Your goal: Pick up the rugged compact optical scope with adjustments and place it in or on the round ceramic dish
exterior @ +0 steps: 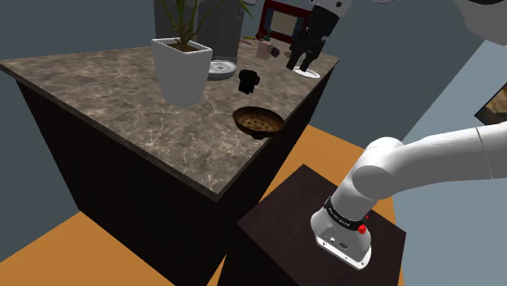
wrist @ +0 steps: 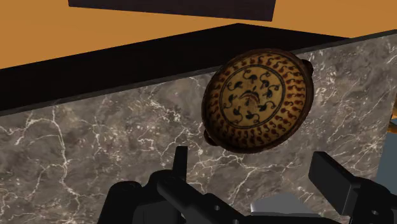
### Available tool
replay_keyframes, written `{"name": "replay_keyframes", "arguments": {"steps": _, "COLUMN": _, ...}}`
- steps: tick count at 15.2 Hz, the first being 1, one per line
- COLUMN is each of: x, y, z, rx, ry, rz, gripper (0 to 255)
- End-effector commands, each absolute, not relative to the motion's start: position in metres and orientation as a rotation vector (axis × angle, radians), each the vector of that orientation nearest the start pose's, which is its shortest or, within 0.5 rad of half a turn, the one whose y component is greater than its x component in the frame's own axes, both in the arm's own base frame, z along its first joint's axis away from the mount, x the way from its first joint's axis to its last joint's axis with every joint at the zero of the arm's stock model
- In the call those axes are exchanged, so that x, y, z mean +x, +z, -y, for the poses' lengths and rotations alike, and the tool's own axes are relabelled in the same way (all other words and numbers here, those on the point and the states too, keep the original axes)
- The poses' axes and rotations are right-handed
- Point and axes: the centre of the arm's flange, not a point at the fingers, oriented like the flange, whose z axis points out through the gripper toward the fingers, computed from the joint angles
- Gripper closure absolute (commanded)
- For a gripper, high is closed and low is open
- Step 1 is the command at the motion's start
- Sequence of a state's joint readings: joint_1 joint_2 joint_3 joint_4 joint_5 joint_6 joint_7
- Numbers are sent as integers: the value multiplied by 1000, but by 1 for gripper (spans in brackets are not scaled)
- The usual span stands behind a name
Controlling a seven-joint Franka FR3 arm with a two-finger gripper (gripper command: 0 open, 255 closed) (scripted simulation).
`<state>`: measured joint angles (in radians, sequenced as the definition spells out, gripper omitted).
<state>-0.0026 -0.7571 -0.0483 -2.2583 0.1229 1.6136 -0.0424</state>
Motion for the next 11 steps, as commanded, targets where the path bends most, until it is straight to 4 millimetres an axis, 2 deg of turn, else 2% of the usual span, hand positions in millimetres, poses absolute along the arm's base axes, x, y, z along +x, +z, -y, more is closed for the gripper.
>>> {"name": "replay_keyframes", "arguments": {"steps": 1, "x": 320, "y": 633, "z": 9, "rx": -2985, "ry": -177, "rz": 7, "gripper": 0}}
{"name": "replay_keyframes", "arguments": {"steps": 11, "x": 445, "y": 595, "z": 53, "rx": -3058, "ry": -68, "rz": 96, "gripper": 0}}
